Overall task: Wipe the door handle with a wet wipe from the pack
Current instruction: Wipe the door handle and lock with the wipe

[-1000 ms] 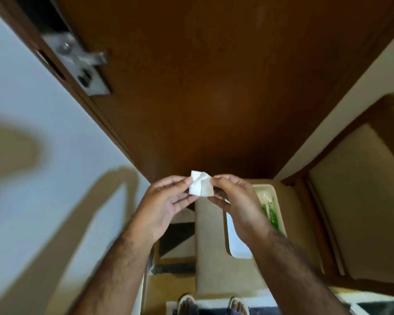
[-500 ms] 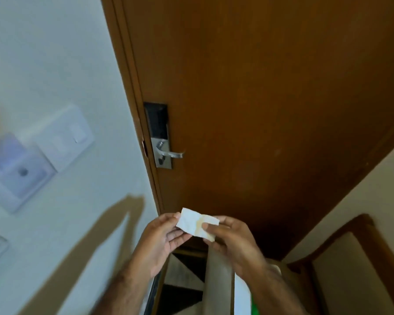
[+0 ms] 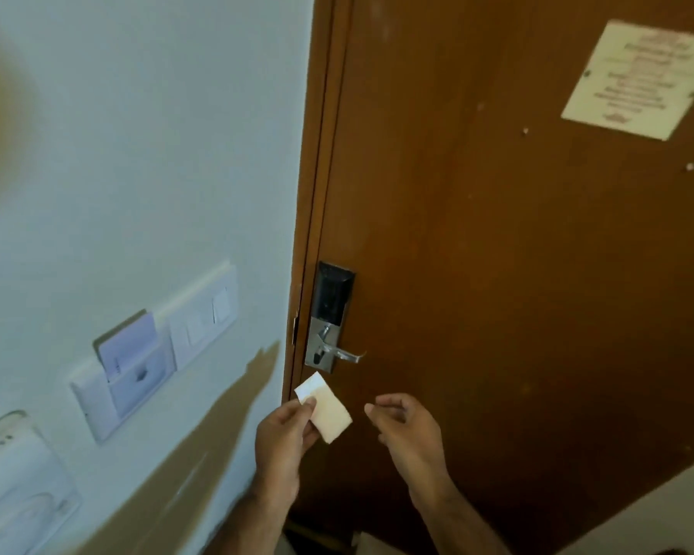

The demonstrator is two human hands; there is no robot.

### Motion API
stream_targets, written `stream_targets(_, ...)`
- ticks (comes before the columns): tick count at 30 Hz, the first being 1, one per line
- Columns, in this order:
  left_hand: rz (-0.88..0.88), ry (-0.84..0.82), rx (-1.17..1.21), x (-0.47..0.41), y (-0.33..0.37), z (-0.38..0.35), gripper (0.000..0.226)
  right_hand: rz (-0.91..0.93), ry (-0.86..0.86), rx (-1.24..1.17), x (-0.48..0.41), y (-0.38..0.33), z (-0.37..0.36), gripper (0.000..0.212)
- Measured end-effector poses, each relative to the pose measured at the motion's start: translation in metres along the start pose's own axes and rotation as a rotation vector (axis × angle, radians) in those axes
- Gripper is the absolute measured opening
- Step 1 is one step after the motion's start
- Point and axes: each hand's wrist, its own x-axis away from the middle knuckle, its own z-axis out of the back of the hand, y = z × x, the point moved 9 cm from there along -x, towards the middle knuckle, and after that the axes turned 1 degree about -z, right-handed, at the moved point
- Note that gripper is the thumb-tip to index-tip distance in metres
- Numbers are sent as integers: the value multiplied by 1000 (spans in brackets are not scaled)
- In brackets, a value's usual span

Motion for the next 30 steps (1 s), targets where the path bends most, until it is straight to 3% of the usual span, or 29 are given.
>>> stream_targets(4, -73, 128, -171, -60, 9, -3, 45, 447, 79, 496, -31, -106, 17, 47)
stream_targets(8, -172, 261, -226, -82, 32, -25, 39, 786, 329, 1174, -67, -187, 37, 62)
stream_targets(11, -246, 302, -283, -93, 38, -45, 34, 969, 472, 1460, -102, -219, 56, 72)
stream_targets(16, -327, 309, -301, -107, 11, -83, 37, 1250, 585, 1716, -146, -224, 83, 75)
stream_targets(21, -388, 215, -322, -106, -16, -141, 88, 1424, 788, 1766, -163, -217, 88, 79)
stream_targets(23, -417, 215, -376, -104, -22, -154, 98, 1463, 823, 1781, -168, -215, 88, 80)
stream_targets(30, -512, 299, -244, -121, -7, -148, 90, 1527, 829, 1750, -169, -213, 87, 82)
